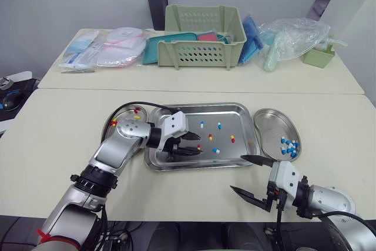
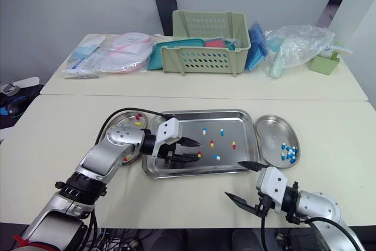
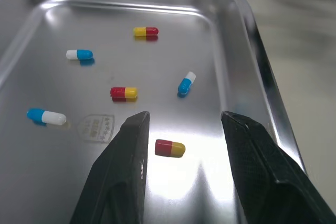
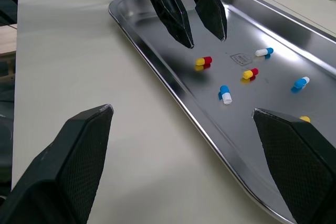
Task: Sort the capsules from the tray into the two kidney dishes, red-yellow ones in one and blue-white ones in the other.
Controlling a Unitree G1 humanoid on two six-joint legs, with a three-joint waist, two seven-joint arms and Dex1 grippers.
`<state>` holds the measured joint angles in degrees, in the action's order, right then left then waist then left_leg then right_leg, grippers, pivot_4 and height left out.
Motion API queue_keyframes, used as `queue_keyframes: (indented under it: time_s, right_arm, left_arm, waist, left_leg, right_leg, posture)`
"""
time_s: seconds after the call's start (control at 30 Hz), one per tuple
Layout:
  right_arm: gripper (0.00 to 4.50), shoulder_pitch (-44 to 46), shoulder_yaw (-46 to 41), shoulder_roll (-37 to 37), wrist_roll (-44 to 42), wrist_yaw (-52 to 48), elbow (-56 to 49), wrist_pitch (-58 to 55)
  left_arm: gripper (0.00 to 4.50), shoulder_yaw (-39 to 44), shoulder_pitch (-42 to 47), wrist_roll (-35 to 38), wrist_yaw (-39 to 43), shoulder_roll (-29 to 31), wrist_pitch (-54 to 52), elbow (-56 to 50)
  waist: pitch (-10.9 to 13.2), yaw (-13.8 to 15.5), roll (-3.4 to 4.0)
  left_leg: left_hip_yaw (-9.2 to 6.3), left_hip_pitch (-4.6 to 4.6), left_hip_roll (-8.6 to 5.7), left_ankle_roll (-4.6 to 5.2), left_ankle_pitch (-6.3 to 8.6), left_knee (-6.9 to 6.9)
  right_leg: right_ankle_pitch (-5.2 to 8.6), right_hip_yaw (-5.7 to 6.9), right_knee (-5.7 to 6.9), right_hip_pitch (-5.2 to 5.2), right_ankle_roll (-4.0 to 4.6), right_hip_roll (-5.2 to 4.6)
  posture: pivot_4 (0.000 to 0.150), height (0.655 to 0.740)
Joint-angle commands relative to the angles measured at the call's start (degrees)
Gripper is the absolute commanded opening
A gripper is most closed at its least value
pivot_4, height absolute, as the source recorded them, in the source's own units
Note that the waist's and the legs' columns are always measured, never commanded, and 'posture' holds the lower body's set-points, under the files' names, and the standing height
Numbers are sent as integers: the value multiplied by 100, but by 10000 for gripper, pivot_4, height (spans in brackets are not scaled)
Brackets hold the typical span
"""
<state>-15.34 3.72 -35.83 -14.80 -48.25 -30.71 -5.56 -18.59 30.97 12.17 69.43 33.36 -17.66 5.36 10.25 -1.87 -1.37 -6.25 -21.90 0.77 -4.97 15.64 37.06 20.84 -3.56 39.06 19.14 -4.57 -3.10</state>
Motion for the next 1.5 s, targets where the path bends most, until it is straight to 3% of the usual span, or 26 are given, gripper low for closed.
queue_keyframes:
  time_s: [0.03,0.63,0.77,0.87,1.03,1.23,1.5]
  right_arm:
    - [45000,-32,-1,14,-109,75,-290,-59]
    - [45000,-73,-4,-4,-135,220,-573,-334]
    - [45000,-72,3,-9,-143,224,-590,-356]
    - [45000,-63,6,-9,-149,226,-598,-370]
    - [45000,-8,10,-12,-159,219,-591,-394]
    - [45000,83,44,-28,-136,185,-572,-382]
    - [45000,644,328,23,-95,43,-360,-319]
  left_arm:
    - [21959,-67,27,-149,28,-119,295,127]
    - [21959,-245,154,-723,38,-549,938,1050]
    - [14808,-259,145,-759,46,-567,945,1112]
    - [5041,-262,128,-759,66,-558,913,1131]
    - [4364,-183,110,-663,72,-575,883,1057]
    - [4363,212,230,-284,10,-419,418,215]
    - [4363,1461,-29,478,-476,453,-1088,-1440]
  waist:
    - [0,2,0]
    - [-2,3,0]
    - [-3,2,0]
    - [-4,2,1]
    - [-4,1,1]
    - [-3,-2,1]
    - [-2,-41,3]
  left_leg:
    - [0,0,0,0,0,0]
    - [-1,2,-1,0,0,1]
    - [-1,2,-1,0,0,2]
    - [-1,3,-1,0,0,1]
    - [-1,3,-1,0,0,1]
    - [-2,0,-1,0,0,2]
    - [-5,2,1,0,0,-1]
  right_leg:
    - [0,0,0,0,0,0]
    - [0,1,0,-2,0,-1]
    - [0,1,0,-3,0,-1]
    - [0,1,0,-3,0,0]
    - [0,1,1,-4,0,-1]
    - [0,1,1,-2,0,-1]
    - [0,2,2,-1,0,0]
  posture:
    - [1500,7400]
    - [1500,7400]
    - [1500,7400]
    - [1500,7400]
    - [1500,7400]
    - [1500,7400]
    - [1500,7400]
